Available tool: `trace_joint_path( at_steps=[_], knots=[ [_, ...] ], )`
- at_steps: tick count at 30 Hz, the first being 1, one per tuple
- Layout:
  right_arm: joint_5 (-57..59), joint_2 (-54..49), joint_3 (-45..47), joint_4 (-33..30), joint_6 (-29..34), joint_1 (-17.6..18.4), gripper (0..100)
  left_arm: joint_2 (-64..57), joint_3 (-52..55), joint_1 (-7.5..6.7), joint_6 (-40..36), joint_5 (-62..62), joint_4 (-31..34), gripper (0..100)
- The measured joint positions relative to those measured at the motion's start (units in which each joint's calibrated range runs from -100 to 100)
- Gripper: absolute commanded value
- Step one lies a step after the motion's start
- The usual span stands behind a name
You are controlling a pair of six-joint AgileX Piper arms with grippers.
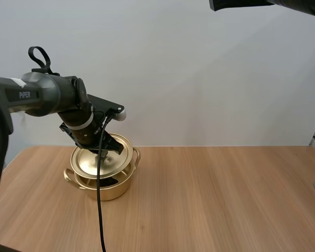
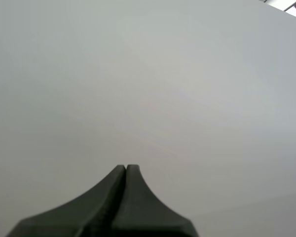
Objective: Open the pot, put the car inside, and close it
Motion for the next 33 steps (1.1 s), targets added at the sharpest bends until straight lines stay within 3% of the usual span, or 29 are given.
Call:
trace_joint_path(
  at_steps=[20, 33],
  knots=[
    [2.1, 0.0, 0.0, 0.0, 0.0, 0.0, 0, 0.1, 0.0, 0.00, 0.2, 5.7, 0.0, 0],
    [2.1, 0.0, 0.0, -0.1, 0.0, 0.0, 0, 3.3, 3.8, 0.00, 0.9, 1.4, 0.3, 0]
  ],
)
